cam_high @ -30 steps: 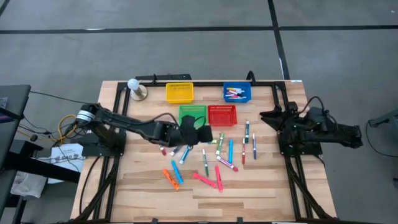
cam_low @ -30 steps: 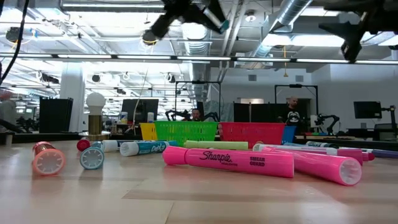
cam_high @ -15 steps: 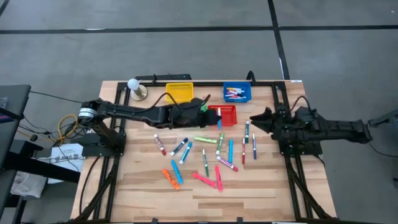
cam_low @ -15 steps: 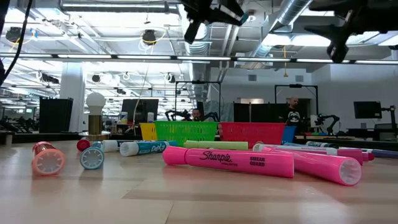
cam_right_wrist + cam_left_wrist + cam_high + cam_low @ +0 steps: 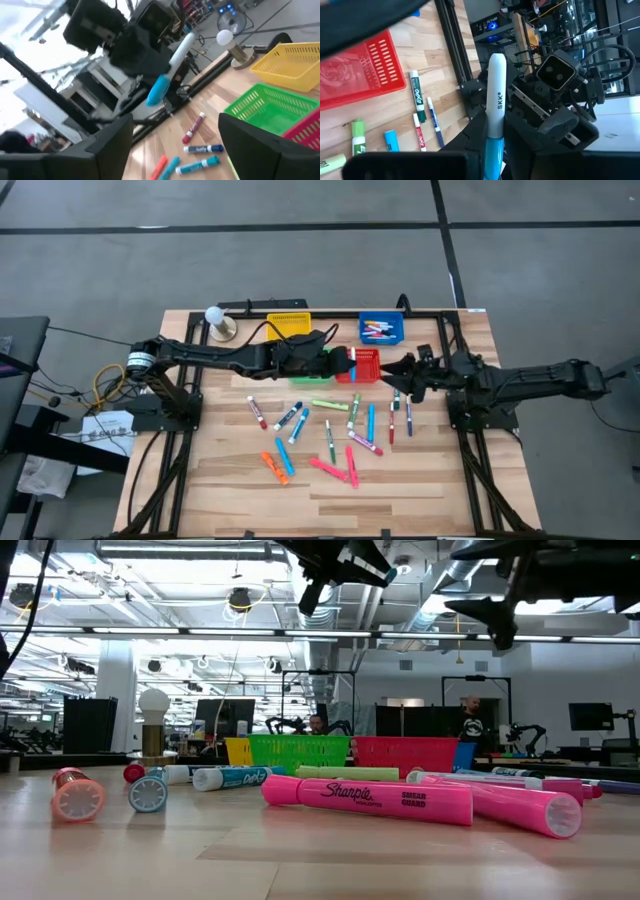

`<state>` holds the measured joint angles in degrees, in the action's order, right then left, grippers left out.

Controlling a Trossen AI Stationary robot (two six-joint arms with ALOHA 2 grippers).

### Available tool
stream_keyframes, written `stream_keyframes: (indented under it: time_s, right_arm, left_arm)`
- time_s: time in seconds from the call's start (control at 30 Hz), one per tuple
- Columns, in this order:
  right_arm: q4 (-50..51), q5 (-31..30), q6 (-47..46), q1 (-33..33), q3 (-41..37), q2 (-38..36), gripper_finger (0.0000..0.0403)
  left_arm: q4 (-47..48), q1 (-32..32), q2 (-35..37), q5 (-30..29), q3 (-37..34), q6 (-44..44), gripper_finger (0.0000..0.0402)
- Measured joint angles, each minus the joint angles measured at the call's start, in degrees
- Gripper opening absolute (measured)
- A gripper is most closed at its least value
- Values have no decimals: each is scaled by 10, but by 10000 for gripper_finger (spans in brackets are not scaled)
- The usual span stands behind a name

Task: Pick & Place Markers
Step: Put the blue highlighter into the blue bin

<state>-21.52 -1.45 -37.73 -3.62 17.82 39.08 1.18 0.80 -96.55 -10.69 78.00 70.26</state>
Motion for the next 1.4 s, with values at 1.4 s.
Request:
stream_keyframes:
  time_s: [1.4]
  right_arm:
    - [-70, 132, -13, -44, 156, 278, 273]
  left_arm:
    - [0, 0, 0, -2, 0, -25, 56]
